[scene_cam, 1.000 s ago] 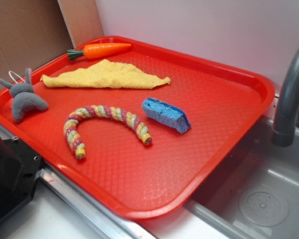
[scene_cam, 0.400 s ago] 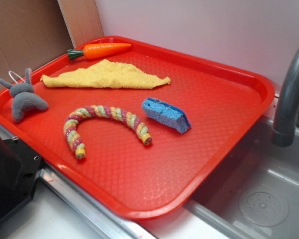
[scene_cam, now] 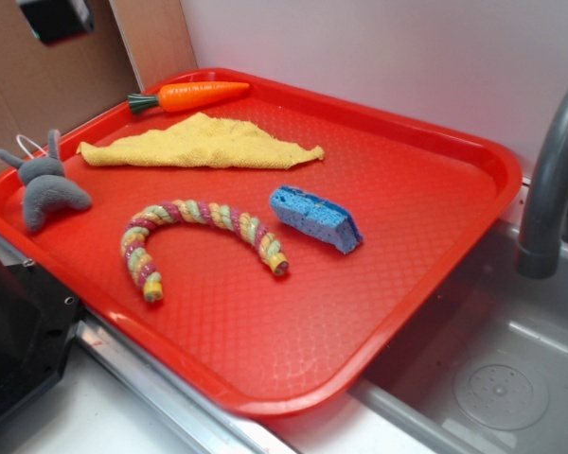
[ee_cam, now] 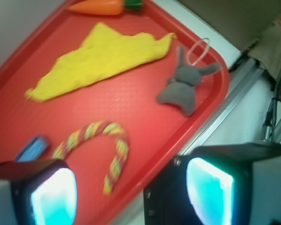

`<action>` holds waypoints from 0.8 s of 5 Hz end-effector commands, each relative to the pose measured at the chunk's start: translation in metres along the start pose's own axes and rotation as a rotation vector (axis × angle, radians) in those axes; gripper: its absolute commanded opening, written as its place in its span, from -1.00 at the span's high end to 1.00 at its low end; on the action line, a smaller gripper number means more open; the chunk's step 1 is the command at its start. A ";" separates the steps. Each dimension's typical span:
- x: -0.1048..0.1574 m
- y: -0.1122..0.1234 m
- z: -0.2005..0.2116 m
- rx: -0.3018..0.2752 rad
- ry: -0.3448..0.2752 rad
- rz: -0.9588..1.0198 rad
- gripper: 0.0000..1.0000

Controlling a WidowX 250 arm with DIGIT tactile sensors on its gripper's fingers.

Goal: Grab the gray animal.

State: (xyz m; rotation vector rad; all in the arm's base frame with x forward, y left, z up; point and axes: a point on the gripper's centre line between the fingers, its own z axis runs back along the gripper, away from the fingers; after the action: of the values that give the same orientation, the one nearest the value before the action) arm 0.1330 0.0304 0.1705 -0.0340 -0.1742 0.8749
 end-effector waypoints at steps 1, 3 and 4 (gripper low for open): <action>0.026 0.024 -0.047 0.050 -0.100 0.138 -1.00; 0.057 0.062 -0.113 0.202 -0.171 0.220 -1.00; 0.071 0.084 -0.139 0.357 -0.239 0.253 -1.00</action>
State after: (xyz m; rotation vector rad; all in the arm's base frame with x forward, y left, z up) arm 0.1410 0.1367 0.0245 0.3906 -0.2056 1.1489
